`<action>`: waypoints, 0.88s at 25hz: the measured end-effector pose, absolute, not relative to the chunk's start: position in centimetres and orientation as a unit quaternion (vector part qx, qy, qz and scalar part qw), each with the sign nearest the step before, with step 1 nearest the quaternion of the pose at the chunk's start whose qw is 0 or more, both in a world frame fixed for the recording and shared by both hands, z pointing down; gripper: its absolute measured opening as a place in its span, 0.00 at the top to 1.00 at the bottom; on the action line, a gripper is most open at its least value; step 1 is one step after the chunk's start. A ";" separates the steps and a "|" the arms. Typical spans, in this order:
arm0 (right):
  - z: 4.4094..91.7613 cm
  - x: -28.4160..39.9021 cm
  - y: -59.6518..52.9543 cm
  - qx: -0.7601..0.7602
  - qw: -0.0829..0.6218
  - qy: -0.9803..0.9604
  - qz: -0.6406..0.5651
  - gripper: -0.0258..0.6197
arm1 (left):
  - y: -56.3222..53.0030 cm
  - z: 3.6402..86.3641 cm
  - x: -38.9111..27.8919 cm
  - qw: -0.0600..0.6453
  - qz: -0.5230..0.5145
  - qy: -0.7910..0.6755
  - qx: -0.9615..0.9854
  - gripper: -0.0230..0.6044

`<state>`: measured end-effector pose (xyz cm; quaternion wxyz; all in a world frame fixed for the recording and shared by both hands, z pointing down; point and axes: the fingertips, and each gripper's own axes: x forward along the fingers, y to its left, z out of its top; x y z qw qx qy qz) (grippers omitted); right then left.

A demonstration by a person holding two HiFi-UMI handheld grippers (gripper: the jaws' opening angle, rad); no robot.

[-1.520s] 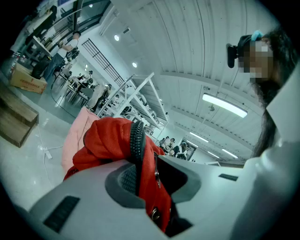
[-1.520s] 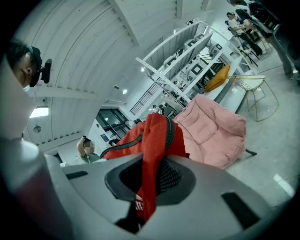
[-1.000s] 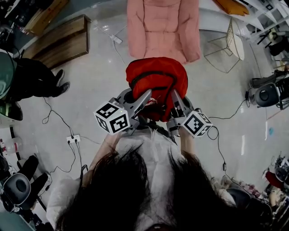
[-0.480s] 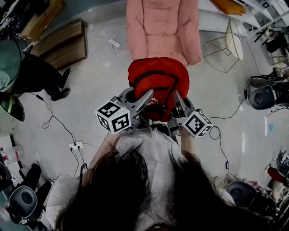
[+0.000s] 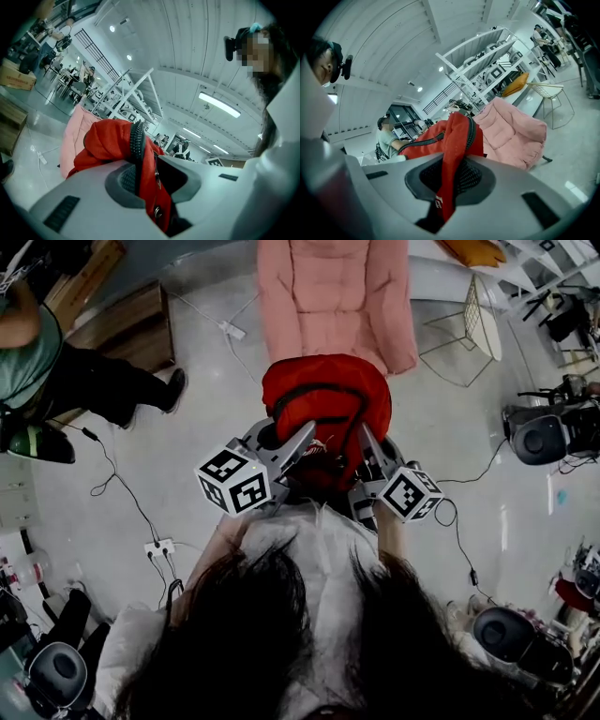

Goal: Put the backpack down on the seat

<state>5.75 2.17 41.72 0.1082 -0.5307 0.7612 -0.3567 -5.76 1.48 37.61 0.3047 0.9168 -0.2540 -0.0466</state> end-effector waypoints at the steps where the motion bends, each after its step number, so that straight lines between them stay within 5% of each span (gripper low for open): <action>1: 41.8 5.8 1.9 -0.531 0.105 0.762 -0.357 0.88 | 1.3 37.7 -5.8 0.307 -0.048 -0.255 0.916 0.83; 22: 43.3 14.8 -14.4 -0.427 0.035 0.821 -0.378 0.88 | -12.4 38.8 3.3 0.302 -0.056 -0.378 0.873 0.83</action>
